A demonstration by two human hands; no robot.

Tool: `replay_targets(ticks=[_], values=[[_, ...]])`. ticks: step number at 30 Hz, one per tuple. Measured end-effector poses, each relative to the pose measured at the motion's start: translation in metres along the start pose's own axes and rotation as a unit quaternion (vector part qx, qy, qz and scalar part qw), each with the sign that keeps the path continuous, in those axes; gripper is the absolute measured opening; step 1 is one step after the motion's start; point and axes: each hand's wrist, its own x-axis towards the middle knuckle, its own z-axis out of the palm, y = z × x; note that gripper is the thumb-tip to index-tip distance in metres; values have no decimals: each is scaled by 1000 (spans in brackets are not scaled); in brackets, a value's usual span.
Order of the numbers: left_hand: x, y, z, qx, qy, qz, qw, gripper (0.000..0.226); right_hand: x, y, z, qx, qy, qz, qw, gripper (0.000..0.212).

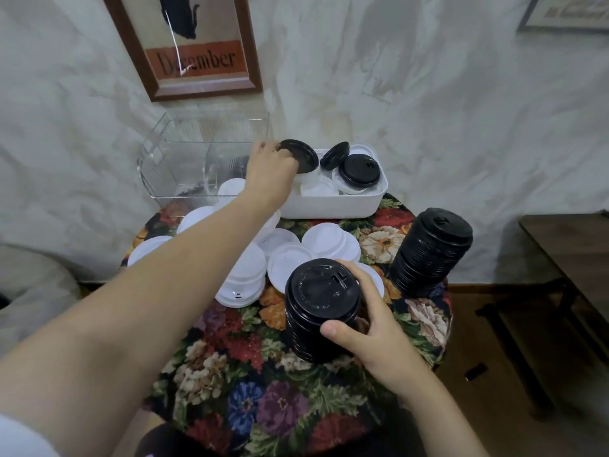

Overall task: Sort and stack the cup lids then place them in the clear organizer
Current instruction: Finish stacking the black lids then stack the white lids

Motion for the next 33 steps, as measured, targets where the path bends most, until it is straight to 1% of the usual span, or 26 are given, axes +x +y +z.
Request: replay_targets(ticks=[1,3,7,10,12,13,14,15,16,17,18,19,20,21,23,25,28,29,31,33], values=[[2,-1,1,3,-10,-12,1000,38,0,0,-1,1,-2,2,1000,76],[2,-3,2,-22,0,-30,999,34,0,0,-1,1,-5,3,1000,75],[-8,-1,-12,-118,35,-48,991,13,-1,0,-2,-1,-6,1,1000,75],[-22,7,-38,-206,52,-59,976,21,0,0,-2,-2,-4,-3,1000,76],[-40,14,-61,-301,39,-84,949,24,0,1,-1,-1,-4,-4,1000,76],[-52,19,-74,-367,28,-104,924,21,0,2,-1,-1,-2,-7,1000,76],[-66,23,-86,-451,22,-126,883,16,0,2,-1,0,-1,-10,1000,76],[-81,28,-98,-543,23,-147,827,11,0,2,0,1,0,-12,1000,77],[-96,31,-109,-625,28,-167,762,7,1,1,0,2,2,-15,1000,79],[-112,34,-117,-694,25,-191,694,4,0,1,1,3,2,-15,1000,80],[-127,35,-122,-743,7,-214,634,1,0,0,1,5,5,-17,1000,81],[-140,37,-125,-772,-19,-233,591,8,0,-1,1,6,9,-20,1000,82],[-152,39,-125,-781,-45,-244,573,17,0,-2,2,5,12,-20,1000,84],[-162,41,-123,-773,-65,-245,582,24,-1,-4,2,4,15,-20,1000,84],[-177,46,-120,-727,-80,-228,643,29,-1,-7,4,8,17,-20,1000,84],[-187,51,-121,-691,-79,-215,686,28,-1,-7,5,11,16,-23,1000,83],[-197,57,-121,-655,-75,-201,725,23,-1,-7,5,6,17,-28,999,86],[-200,58,-118,-636,-71,-200,742,24,-1,-7,5,2,16,-29,999,87],[-205,60,-112,-598,-72,-203,772,32,-2,-7,4,-1,16,-31,999,87],[-209,62,-110,-585,-68,-202,782,42,-3,-8,4,-1,15,-34,999,86]])
